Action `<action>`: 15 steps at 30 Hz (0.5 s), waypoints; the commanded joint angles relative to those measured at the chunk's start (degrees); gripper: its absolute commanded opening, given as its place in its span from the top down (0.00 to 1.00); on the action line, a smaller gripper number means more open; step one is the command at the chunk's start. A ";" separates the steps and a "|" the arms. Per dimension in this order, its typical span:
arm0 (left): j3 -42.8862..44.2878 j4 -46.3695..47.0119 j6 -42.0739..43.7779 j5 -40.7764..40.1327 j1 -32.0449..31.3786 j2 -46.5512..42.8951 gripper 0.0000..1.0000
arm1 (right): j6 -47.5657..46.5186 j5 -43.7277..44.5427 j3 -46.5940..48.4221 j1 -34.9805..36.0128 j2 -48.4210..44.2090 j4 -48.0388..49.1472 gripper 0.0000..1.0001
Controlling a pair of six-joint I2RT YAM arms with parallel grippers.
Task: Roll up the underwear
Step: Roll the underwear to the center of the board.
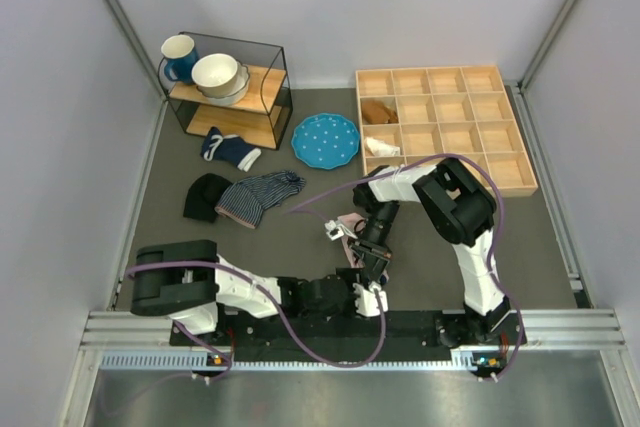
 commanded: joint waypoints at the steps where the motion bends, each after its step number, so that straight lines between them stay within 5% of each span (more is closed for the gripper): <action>1: 1.75 -0.05 -0.98 -0.94 0.82 1.05 0.37 | -0.72 -0.98 1.45 -0.13 0.41 -1.07 0.89; 7: 1.92 -1.80 -3.53 -0.24 2.31 1.93 0.42 | -0.72 -1.07 1.36 -0.13 0.24 -1.25 0.89; 15: 2.19 -3.56 -6.78 5.81 5.12 2.46 0.81 | -1.16 -1.60 1.19 -0.13 -0.73 -1.51 0.82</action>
